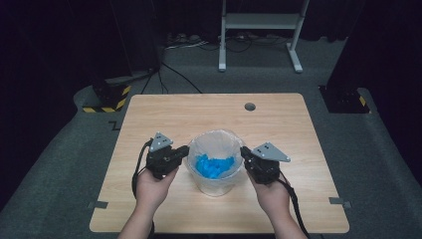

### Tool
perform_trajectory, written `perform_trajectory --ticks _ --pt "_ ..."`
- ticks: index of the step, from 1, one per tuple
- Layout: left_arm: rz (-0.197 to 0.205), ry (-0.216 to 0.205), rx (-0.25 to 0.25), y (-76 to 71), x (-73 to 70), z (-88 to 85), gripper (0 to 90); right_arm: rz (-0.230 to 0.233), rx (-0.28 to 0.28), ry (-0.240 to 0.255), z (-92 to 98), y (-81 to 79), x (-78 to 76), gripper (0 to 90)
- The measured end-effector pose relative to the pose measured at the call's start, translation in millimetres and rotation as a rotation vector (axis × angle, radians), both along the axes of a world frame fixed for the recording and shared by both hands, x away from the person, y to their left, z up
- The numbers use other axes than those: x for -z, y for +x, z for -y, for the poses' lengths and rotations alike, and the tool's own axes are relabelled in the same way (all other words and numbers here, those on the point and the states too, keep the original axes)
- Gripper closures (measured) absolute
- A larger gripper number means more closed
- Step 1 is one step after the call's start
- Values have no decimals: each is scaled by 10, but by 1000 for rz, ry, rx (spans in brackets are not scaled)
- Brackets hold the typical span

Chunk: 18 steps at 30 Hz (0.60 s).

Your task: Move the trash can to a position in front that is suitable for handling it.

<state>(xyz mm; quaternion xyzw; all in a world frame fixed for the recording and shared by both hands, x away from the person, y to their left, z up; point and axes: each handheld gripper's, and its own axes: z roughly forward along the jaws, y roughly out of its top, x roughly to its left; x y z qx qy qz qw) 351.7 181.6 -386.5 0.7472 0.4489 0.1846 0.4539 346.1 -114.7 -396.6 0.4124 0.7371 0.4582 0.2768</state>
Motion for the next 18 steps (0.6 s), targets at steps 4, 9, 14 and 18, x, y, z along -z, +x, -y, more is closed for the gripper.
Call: perform_trajectory --ticks 4,9,14,18 --pt "18 8 -10 -19 -6 14 895 8 -2 -4 -7 -11 -4 900" --pt "33 -9 -3 -36 -28 18 897 32 -3 4 -6 -28 -14 900" --pt "43 -47 20 -56 -71 15 898 62 6 26 7 -57 -48 900" --pt "80 -88 29 -96 -136 0 897 86 13 43 14 -88 -85 900"
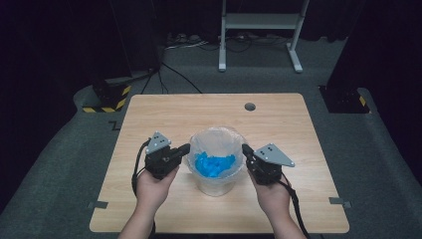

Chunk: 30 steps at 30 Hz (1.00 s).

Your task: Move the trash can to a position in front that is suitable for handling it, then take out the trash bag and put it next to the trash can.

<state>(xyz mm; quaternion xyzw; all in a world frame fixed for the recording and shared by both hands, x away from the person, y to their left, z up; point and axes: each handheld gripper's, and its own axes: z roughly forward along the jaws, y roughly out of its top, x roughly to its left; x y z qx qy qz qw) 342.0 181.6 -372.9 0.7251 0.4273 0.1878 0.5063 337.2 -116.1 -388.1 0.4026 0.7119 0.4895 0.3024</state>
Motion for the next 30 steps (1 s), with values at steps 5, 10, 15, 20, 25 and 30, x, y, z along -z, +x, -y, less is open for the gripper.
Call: perform_trajectory --ticks 5,10,15,20,25,30 --pt "41 -42 17 -44 -61 -40 897 39 10 47 7 -39 -70 900" --pt "35 -44 12 -46 -35 -73 897 66 18 57 -21 -57 -98 900" --pt "28 -28 15 -48 -33 -45 897 45 -11 47 -73 -63 -60 900" --pt "-3 -21 35 -32 -6 2 897 53 -33 48 -130 -95 -81 900" --pt "-15 5 38 -61 32 13 897 37 -91 54 -283 -137 -100 900" --pt "-12 20 34 -137 7 -7 897 26 -161 61 -439 -199 -104 900"
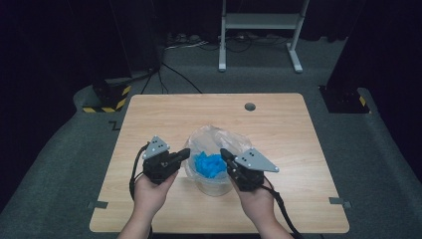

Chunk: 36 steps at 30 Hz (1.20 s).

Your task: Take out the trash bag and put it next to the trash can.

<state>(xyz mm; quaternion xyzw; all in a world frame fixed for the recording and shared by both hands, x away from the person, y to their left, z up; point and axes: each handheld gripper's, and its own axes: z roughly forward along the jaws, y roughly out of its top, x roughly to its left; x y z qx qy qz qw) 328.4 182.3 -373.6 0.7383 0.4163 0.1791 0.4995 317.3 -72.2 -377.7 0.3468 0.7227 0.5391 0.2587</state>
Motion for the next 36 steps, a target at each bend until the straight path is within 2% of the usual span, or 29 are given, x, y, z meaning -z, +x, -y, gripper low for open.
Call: perform_trajectory --ticks 1,4,5,6,9,16,21,22,23,24,25,26,27,28,29,30,32,33,36 --pt "3 6 0 -24 -11 7 896 5 -31 -13 -88 -47 6 900" --pt "7 12 2 -41 -18 20 896 11 -61 -23 -179 -90 18 900" --pt "5 14 6 -58 -14 43 896 7 -91 -35 -271 -125 46 900" --pt "5 14 6 -58 -14 43 896 7 -91 -35 -271 -125 46 900" --pt "2 38 26 -75 1 98 892 -10 -141 -68 -433 -169 139 900" --pt "-9 46 29 -83 33 92 884 -19 -176 -102 -572 -194 224 900" --pt "-4 18 8 -117 -2 5 852 -22 -199 -113 -654 -210 280 900" --pt "-4 18 8 -117 -2 5 829 -22 -199 -113 -654 -210 280 900" --pt "2 -11 -8 -130 -21 -42 789 -20 -205 -115 -670 -207 284 900" --pt "2 -11 -8 -130 -21 -42 735 -20 -205 -115 -670 -207 284 900" --pt "5 -30 -19 -133 -30 -70 735 -19 -207 -113 -673 -206 284 900" --pt "0 -57 -29 -128 -33 -100 664 -20 -209 -111 -676 -205 283 900" --pt "-36 -91 -26 -96 -15 -119 494 -19 -216 -106 -684 -205 279 900" --pt "-36 -91 -26 -96 -15 -119 438 -19 -216 -106 -684 -205 279 900" --pt "-61 -99 -11 -72 9 -110 391 -18 -223 -106 -695 -209 278 900" --pt "-76 -85 -7 -55 41 -84 391 -18 -223 -106 -695 -209 278 900" --pt "-89 -38 -19 -30 103 -34 336 -17 -229 -110 -709 -214 285 900" --pt "-116 -55 -13 -5 140 -25 353 -15 -234 -117 -719 -219 291 900" --pt "-131 -71 -16 3 160 -24 439 -15 -238 -118 -726 -231 293 900"
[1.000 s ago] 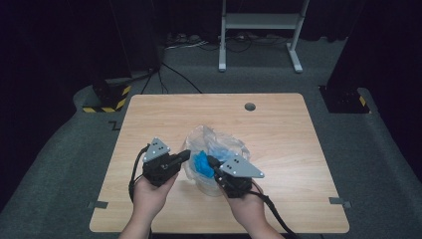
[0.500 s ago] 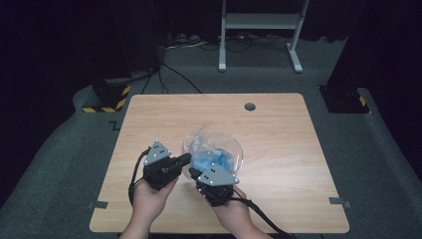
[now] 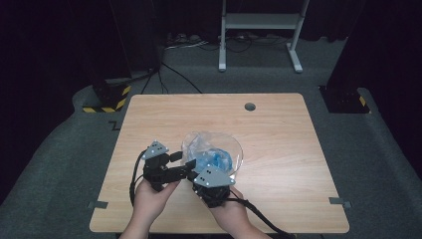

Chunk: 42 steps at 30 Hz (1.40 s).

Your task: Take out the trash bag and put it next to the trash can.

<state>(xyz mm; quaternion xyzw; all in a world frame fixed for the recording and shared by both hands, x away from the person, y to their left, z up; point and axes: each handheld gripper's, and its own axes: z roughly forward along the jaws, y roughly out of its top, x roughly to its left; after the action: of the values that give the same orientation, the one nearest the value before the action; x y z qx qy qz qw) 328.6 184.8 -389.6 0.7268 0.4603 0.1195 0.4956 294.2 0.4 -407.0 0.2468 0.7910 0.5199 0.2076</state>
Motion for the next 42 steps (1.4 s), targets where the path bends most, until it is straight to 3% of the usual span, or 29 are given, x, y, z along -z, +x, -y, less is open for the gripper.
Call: perform_trajectory --ticks 3,7,10,11,21,29,35,42 --pt "-11 9 11 2 14 -15 568 3 -3 -1 -1 -12 4 900" --pt "-5 32 10 -10 -1 -3 651 4 -3 2 15 -19 -3 896" --pt "19 80 11 -27 -21 26 696 4 -6 6 25 -28 -14 867" --pt "37 117 5 -41 -33 47 723 9 -8 8 37 -42 -39 853" --pt "70 149 5 -73 -94 69 811 62 22 45 190 -59 -261 760" --pt "92 121 -1 -56 -146 30 837 97 69 68 402 -42 -452 715" --pt "101 115 6 -13 -154 50 854 102 109 71 541 -28 -503 704" --pt "117 96 25 62 -199 84 863 114 200 75 814 -15 -582 687"
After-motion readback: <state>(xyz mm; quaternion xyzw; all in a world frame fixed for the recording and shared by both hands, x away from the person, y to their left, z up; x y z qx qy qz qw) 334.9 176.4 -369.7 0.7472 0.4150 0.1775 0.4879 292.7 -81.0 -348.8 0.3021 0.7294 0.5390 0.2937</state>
